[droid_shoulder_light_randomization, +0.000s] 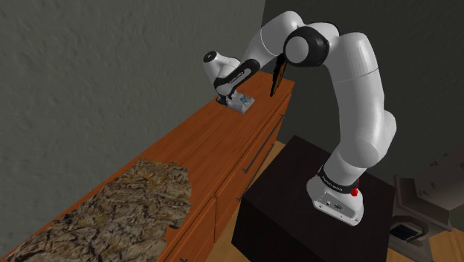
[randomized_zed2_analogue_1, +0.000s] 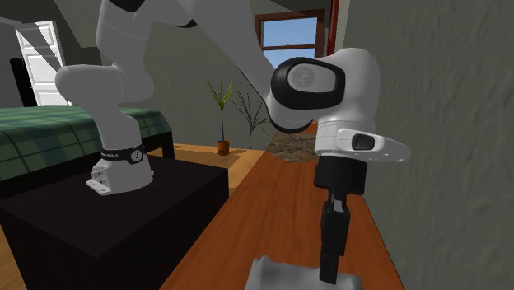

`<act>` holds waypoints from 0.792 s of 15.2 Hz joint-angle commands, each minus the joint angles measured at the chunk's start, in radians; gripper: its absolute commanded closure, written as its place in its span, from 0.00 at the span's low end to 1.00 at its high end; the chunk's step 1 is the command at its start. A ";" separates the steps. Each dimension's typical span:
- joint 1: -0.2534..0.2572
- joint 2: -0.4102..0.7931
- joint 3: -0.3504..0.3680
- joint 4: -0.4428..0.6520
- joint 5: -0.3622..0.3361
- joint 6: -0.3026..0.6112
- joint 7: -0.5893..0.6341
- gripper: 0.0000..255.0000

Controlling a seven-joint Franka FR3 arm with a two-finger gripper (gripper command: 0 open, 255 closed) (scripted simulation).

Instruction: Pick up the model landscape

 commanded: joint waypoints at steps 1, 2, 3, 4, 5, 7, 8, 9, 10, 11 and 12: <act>-0.002 -0.018 0.003 -0.003 0.005 -0.013 -0.010 1.00; -0.002 -0.027 0.004 -0.003 0.008 -0.020 -0.015 1.00; -0.003 -0.036 0.006 -0.004 0.011 -0.028 -0.020 1.00; -0.004 -0.044 0.007 -0.005 0.014 -0.035 -0.025 1.00; -0.004 -0.053 0.009 -0.005 0.016 -0.042 -0.030 1.00; -0.005 -0.070 0.012 -0.005 0.022 -0.058 -0.040 1.00; -0.006 -0.078 0.013 -0.004 0.025 -0.066 -0.045 1.00; -0.006 -0.087 0.014 -0.004 0.028 -0.073 -0.050 1.00; -0.007 -0.095 0.016 -0.003 0.031 -0.081 -0.056 1.00; -0.007 -0.103 0.017 -0.002 0.034 -0.089 -0.061 1.00; -0.007 -0.110 0.018 0.000 0.037 -0.097 -0.066 1.00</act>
